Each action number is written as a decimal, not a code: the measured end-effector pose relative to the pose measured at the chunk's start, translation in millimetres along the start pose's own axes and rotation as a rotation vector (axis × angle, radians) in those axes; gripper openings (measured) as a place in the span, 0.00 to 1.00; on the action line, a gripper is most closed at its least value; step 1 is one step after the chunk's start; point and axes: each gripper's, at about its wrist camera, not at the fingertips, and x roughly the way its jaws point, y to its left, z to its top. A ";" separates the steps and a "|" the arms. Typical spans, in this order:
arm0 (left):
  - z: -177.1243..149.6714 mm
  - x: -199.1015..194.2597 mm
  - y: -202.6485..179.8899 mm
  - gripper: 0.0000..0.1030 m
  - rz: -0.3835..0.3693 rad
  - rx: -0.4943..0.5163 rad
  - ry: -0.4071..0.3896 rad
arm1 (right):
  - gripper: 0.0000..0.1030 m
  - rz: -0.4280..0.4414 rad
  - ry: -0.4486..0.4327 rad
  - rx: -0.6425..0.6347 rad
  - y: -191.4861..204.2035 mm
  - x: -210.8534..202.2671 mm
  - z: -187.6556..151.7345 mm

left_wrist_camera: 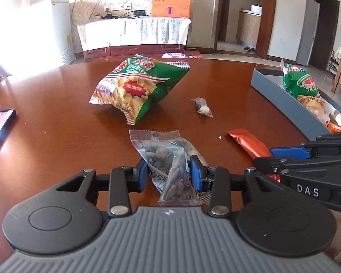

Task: Organize snacks
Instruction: 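Lift the seed bag with the left tool while the right tool lifts the candy bar, then carry the seed bag and candy bar toward the grey box with both tools, then lower the seed bag with the left tool while the right tool lowers the candy bar into the box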

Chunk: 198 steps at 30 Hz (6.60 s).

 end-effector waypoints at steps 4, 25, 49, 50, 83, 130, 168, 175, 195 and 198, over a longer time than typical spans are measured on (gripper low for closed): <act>0.4 1.8 1.1 0.57 0.027 -0.001 -0.004 | 0.34 -0.028 -0.019 -0.011 1.4 5.4 1.9; 5.5 -0.2 -14.2 0.41 -0.051 0.005 -0.016 | 0.24 0.046 -0.071 0.044 -8.6 -19.0 5.4; 14.9 -21.2 -25.5 0.41 -0.019 0.029 -0.046 | 0.25 0.069 -0.031 0.062 -20.3 -32.2 3.0; 14.8 -21.0 -22.2 0.41 -0.017 0.023 -0.042 | 0.25 0.056 -0.030 0.047 -17.3 -30.1 2.4; 22.5 -27.2 -28.8 0.42 -0.062 0.008 -0.056 | 0.23 0.023 -0.110 -0.052 -1.8 -55.5 8.2; 28.3 -28.4 -117.5 0.36 -0.102 0.210 -0.130 | 0.23 -0.021 -0.182 0.041 -60.8 -105.6 -3.8; 48.5 -3.7 -230.9 0.36 -0.331 0.276 -0.184 | 0.23 -0.175 -0.256 0.174 -140.2 -141.1 -23.6; 50.4 14.7 -251.8 0.36 -0.363 0.299 -0.176 | 0.23 -0.206 -0.248 0.200 -151.9 -138.4 -26.6; 42.0 59.7 -274.6 0.64 -0.414 0.367 -0.122 | 0.23 -0.235 -0.201 0.235 -163.1 -123.0 -24.2; 39.9 56.6 -272.5 0.71 -0.425 0.365 -0.126 | 0.23 -0.229 -0.191 0.234 -164.0 -118.6 -23.3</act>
